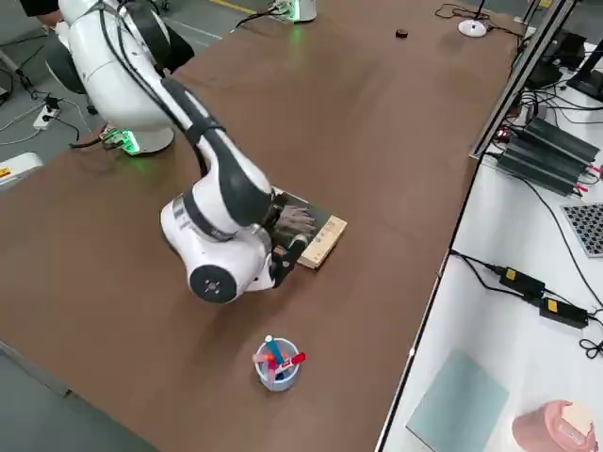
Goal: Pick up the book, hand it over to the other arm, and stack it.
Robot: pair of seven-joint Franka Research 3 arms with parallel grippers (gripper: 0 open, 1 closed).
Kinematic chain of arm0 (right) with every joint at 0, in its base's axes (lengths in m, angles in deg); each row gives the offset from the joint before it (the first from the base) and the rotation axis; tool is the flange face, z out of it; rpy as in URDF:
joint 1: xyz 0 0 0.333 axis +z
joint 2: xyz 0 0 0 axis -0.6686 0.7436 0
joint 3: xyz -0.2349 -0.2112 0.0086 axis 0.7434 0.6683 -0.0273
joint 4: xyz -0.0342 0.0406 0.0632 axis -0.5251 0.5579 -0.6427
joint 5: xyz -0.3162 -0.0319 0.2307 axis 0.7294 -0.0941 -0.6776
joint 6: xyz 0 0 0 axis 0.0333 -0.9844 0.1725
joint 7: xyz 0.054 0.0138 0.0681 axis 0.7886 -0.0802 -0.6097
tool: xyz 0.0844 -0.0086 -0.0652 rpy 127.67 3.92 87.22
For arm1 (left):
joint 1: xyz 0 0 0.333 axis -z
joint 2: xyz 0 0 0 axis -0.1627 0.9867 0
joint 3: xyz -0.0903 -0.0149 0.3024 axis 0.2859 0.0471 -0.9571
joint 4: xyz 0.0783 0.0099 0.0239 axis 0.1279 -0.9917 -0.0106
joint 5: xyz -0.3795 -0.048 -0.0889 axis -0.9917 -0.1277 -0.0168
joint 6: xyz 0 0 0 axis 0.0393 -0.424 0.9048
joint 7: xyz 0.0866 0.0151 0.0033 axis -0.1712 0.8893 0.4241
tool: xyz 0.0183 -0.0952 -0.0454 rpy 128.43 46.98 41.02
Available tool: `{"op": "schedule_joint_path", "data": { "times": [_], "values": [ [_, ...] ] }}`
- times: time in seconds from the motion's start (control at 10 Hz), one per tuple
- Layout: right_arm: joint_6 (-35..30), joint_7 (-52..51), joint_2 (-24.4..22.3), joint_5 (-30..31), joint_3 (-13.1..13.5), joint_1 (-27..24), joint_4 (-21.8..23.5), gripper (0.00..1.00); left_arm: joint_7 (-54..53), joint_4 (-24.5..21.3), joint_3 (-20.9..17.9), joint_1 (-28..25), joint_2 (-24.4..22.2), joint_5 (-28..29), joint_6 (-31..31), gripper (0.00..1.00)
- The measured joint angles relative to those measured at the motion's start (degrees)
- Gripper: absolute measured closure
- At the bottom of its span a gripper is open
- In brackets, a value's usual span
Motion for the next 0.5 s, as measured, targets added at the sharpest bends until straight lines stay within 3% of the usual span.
{"op": "schedule_joint_path", "data": {
  "times": [0.5],
  "values": [
    [7.0,0.5,-2.3,6.3,0.4,7.7,-0.1,0.0,-0.6,0.0,0.0,0.0,0.0,0.0,0.0,0.0]
  ]
}}
